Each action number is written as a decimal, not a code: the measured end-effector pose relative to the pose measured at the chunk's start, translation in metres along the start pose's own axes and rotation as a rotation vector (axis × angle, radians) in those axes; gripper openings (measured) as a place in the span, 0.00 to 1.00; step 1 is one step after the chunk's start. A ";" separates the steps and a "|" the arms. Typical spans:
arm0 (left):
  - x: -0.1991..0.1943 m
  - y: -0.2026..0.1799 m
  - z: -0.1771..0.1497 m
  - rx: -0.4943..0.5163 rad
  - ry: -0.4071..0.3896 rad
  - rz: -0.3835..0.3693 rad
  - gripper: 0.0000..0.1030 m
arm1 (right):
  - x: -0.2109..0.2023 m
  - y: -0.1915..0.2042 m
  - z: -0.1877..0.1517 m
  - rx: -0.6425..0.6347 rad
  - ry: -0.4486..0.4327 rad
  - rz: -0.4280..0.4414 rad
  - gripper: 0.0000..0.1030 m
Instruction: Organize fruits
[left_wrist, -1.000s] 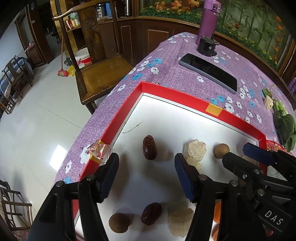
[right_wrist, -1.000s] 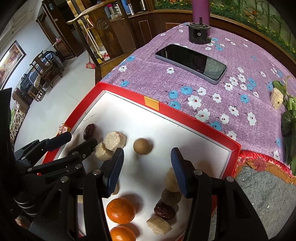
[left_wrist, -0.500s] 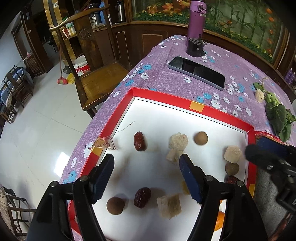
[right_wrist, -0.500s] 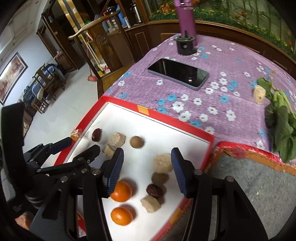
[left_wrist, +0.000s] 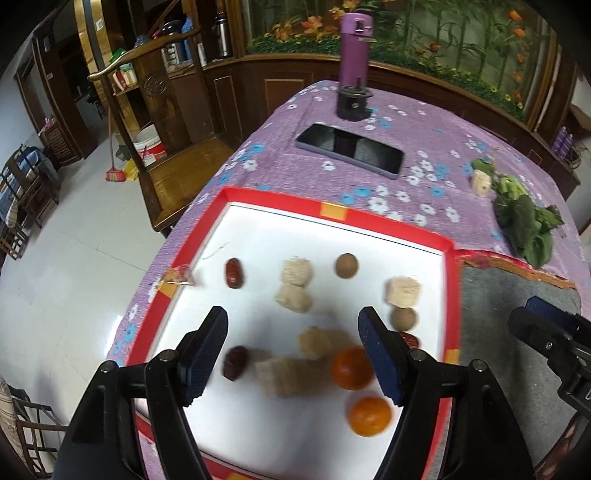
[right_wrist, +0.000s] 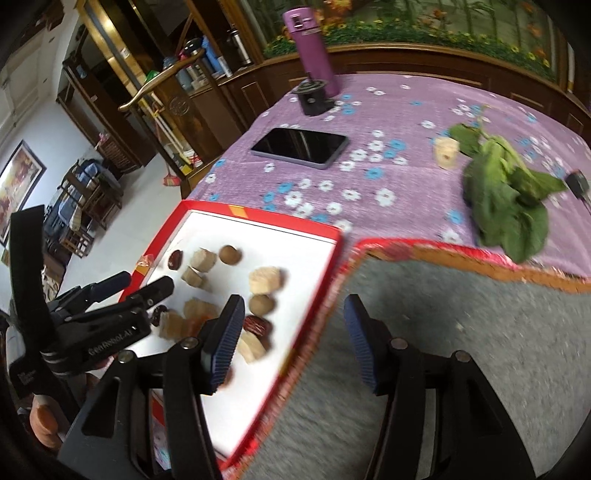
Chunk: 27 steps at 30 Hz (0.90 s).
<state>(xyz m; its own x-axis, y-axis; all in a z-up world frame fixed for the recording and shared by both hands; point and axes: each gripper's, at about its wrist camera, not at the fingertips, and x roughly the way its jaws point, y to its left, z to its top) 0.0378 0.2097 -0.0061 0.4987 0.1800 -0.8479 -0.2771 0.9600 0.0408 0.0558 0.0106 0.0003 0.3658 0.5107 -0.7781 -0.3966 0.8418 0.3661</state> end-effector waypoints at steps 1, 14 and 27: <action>-0.002 -0.007 -0.002 0.009 -0.001 -0.005 0.72 | -0.004 -0.007 -0.003 0.020 -0.003 -0.002 0.57; -0.017 -0.090 -0.019 0.136 0.014 -0.089 0.75 | -0.036 -0.079 -0.042 0.159 -0.006 -0.059 0.60; -0.022 -0.140 -0.029 0.166 0.030 -0.130 0.76 | -0.057 -0.130 -0.063 0.225 -0.011 -0.088 0.61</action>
<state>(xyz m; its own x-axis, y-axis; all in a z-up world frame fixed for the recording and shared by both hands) 0.0417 0.0647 -0.0090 0.4959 0.0481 -0.8670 -0.0719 0.9973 0.0142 0.0334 -0.1389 -0.0354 0.4000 0.4340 -0.8072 -0.1653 0.9005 0.4022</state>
